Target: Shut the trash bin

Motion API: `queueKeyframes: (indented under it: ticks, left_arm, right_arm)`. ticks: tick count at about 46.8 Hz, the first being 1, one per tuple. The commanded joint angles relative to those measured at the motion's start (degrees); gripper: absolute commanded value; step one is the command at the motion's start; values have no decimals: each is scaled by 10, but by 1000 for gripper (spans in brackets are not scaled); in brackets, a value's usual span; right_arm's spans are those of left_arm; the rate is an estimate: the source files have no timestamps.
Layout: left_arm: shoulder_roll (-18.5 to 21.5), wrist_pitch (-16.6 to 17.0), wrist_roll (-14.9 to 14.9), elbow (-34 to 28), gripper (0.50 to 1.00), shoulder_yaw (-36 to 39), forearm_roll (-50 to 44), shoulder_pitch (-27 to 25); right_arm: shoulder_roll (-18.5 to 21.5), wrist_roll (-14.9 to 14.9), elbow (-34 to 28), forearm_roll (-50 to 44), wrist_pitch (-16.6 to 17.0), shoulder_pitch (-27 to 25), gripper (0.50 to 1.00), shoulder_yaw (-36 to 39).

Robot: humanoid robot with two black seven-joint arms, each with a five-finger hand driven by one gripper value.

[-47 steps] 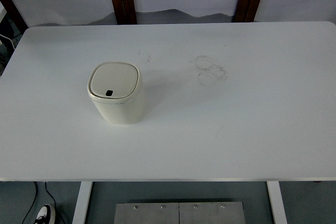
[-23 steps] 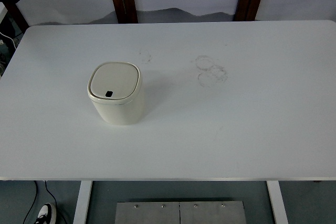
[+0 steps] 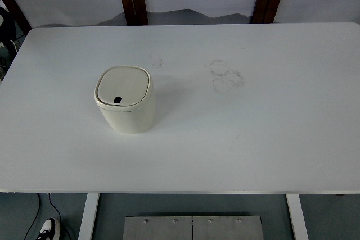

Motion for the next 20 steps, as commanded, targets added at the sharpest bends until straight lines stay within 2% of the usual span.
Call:
queueKeyframes:
  ticks: [1,11,20]
  left_arm:
    - [0,0,-1,0,1000,-11,0,20]
    - [2,-1,-4,2,1000,-16,1,53]
    - [2,-1,-4,2,1000,-16,1,57]
  right_arm:
    - [0,0,0,0,0,0,995,0]
    - [0,0,0,0,0,0,995,0]
    - [0,1,0,0,0,0,995,0]
